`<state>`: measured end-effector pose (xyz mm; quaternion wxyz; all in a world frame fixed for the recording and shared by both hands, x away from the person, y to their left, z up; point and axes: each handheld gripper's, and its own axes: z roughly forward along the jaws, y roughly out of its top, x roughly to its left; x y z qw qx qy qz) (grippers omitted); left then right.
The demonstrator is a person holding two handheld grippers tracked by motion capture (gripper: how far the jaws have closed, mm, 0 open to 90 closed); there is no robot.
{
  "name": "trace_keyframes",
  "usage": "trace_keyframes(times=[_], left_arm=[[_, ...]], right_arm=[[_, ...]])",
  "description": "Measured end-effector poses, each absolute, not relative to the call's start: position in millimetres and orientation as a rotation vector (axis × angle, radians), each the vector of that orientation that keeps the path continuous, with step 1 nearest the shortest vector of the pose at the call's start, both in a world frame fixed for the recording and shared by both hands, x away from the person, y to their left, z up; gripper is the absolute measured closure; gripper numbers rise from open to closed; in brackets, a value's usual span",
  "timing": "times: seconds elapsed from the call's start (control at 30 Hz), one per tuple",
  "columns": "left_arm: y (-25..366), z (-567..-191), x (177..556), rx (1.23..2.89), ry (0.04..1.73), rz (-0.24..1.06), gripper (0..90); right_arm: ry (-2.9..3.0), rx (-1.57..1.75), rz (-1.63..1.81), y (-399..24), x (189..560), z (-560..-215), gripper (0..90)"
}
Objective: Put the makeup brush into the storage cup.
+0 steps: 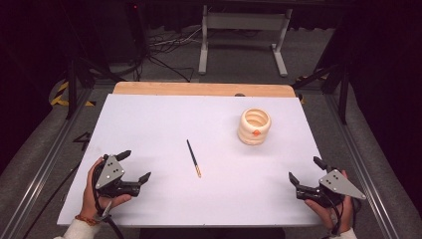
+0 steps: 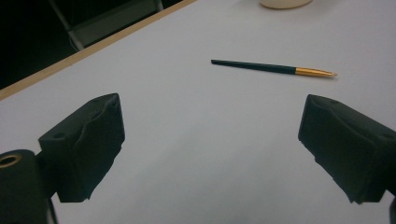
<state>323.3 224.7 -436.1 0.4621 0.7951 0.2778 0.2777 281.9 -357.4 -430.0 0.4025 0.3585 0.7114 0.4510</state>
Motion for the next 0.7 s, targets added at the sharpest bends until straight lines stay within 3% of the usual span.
trace_keyframes(times=[0.43,0.7], left_arm=[[218.4,-427.8,335.8,2.051,0.654,0.701,12.2],[199.5,-410.7,363.6,2.261,0.601,0.731,14.0]], right_arm=[[1.803,0.953,1.132,-359.9,282.1,-429.8,7.3],[1.818,0.967,1.115,-359.4,283.4,-431.1,7.5]])
